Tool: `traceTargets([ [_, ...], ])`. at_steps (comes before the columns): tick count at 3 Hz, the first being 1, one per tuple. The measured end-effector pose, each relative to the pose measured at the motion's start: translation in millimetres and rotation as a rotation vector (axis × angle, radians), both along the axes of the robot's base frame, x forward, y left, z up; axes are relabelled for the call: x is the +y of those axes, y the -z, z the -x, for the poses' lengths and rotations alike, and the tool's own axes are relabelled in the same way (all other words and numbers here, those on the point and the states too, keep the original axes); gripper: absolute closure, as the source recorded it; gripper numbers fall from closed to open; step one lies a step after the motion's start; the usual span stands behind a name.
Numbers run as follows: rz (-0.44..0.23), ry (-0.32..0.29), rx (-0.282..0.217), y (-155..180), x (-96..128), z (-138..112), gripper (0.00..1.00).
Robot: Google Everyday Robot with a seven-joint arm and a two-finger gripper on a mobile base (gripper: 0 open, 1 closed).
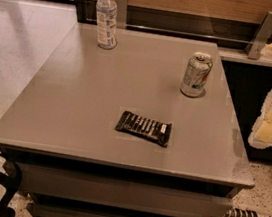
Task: Move rxbar chocolate near blue plastic bottle
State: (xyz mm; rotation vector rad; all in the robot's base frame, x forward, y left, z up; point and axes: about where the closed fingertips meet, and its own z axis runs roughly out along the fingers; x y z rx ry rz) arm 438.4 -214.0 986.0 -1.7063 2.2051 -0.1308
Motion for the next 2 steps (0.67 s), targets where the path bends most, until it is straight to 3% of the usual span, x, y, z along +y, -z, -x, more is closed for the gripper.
traceTargets([
  [1,0.000,0.000,0.000,-0.1,0.0,0.0,0.00],
  [2,-0.040,-0.001,-0.013,1.3,1.2,0.6,0.00],
])
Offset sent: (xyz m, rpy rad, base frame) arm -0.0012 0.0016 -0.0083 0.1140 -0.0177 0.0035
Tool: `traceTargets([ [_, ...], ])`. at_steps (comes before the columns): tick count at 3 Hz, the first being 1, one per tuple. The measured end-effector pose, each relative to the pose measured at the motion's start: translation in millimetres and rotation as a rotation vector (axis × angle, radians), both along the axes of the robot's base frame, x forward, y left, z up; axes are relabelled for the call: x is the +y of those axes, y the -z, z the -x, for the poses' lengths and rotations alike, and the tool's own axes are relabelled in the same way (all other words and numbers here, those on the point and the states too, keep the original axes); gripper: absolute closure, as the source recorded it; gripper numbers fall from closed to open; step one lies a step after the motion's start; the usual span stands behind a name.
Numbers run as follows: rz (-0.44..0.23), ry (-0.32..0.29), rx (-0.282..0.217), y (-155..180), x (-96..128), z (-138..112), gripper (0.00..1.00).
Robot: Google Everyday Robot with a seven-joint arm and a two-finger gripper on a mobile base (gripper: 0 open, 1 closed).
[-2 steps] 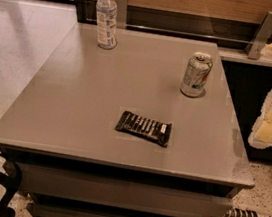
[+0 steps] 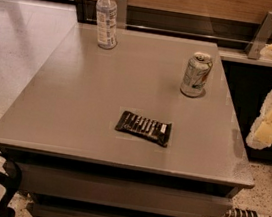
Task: Move rxbar chocolate near blue plastic bottle
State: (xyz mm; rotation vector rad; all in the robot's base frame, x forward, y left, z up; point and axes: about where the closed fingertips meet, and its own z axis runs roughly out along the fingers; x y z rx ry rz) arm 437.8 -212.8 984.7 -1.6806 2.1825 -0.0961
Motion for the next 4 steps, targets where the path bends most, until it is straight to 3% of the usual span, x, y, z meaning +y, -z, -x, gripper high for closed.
traceTargets([
  [1,-0.099,-0.008,-0.019,16,6,0,0.00],
  [2,-0.241,-0.024,-0.047,38,16,-6,0.00],
  [3,-0.408,-0.062,-0.064,60,37,-15,0.00],
  [4,-0.531,-0.107,-0.055,81,59,-24,0.00],
])
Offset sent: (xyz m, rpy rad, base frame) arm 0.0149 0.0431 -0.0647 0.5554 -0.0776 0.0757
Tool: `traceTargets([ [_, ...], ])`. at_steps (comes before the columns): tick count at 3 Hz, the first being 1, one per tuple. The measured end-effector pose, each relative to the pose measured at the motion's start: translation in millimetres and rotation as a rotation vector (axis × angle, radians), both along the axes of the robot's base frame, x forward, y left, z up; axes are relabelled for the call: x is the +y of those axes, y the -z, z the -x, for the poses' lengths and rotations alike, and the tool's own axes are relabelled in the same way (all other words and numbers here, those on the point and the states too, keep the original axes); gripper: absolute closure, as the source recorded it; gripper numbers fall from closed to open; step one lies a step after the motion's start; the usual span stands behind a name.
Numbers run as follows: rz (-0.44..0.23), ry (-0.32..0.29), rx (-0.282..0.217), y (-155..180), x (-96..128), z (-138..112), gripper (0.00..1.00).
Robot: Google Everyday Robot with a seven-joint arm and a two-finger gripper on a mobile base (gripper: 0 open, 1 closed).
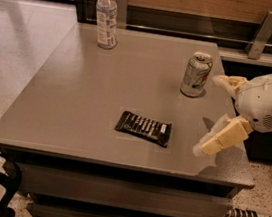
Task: Move rxbar chocolate near blue plastic bottle
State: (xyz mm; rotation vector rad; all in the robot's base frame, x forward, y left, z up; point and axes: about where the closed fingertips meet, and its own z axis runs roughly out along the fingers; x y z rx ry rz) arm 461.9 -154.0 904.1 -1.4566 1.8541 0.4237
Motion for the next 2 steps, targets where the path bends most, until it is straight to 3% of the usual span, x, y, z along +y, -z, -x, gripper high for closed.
traceTargets([
  [1,-0.096,-0.039,0.023,20.1,23.6,-4.4,0.00],
  [2,-0.096,-0.039,0.023,20.1,23.7,-4.4,0.00],
])
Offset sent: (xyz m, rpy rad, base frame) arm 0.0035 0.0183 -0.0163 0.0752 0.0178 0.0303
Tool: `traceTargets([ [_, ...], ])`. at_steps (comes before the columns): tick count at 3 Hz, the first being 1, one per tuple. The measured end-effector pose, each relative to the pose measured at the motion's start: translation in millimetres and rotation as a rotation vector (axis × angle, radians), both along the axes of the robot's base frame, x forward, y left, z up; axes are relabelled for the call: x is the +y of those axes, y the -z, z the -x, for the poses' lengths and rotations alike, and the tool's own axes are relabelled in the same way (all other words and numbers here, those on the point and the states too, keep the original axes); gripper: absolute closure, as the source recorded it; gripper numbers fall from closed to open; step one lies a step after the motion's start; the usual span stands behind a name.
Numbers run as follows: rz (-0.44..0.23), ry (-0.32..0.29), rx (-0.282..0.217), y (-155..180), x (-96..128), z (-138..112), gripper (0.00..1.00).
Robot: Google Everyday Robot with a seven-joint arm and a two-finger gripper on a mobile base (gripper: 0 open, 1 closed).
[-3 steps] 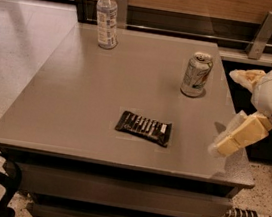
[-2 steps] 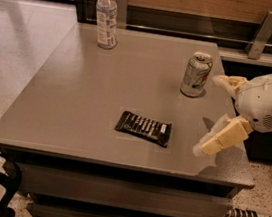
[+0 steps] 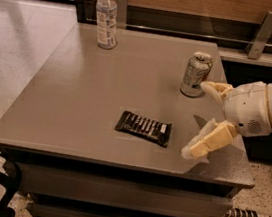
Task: Move rxbar chocolate near blue plastic bottle
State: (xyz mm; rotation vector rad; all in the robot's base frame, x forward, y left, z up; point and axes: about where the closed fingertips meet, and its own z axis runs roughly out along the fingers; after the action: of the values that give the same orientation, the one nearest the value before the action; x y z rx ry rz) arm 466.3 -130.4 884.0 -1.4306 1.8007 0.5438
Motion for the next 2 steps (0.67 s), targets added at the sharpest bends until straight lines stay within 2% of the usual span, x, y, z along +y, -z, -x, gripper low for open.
traceTargets([
  [2,-0.101,0.009,-0.033,26,23,-6,0.00],
])
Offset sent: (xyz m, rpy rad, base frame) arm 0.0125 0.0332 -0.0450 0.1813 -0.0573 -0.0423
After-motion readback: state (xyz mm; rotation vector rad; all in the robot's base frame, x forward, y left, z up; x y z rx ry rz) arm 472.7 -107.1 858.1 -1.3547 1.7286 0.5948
